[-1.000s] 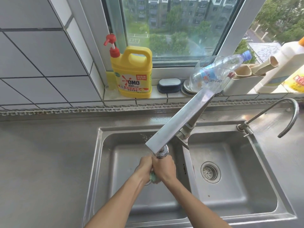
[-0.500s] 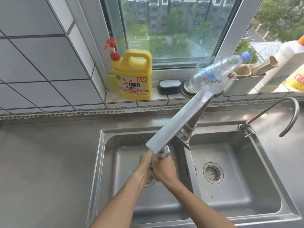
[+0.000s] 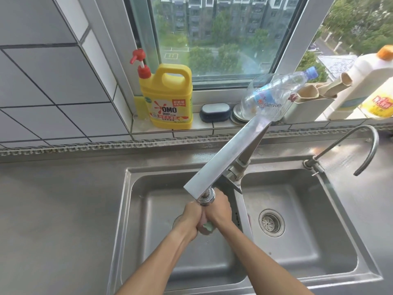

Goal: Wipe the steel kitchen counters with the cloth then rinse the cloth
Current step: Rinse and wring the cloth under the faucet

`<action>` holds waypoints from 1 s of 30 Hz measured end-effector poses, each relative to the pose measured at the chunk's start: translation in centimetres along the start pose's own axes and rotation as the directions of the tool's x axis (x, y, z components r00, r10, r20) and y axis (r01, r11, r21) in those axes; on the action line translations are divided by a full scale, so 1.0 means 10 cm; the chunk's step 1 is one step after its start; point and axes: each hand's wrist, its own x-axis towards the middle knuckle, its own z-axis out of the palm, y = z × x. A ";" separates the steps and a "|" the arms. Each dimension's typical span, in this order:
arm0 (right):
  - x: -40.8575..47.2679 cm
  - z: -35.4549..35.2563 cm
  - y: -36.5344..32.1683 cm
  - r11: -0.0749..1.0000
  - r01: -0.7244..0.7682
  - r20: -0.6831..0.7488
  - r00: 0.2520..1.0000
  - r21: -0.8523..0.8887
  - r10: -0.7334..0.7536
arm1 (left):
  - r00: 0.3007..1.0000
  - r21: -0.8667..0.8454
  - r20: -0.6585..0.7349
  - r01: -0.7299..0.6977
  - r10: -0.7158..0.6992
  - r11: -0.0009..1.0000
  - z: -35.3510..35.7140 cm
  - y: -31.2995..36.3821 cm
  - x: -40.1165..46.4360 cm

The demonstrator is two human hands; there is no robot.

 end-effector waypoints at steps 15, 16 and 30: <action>-0.19 0.24 0.02 1.000 0.014 -0.009 1.000 -0.001 -0.014 | 0.991 -0.122 -0.074 -0.121 0.113 0.985 -0.06 0.09 -0.01; -0.23 0.27 0.03 1.000 0.013 0.000 1.000 -0.005 -0.013 | 0.988 -0.134 -0.089 -0.137 0.125 0.981 -0.06 0.13 -0.01; -0.15 0.11 0.07 0.998 0.061 -0.046 0.997 0.011 -0.061 | 0.993 -0.006 0.012 -0.114 0.114 0.993 -0.03 0.13 -0.17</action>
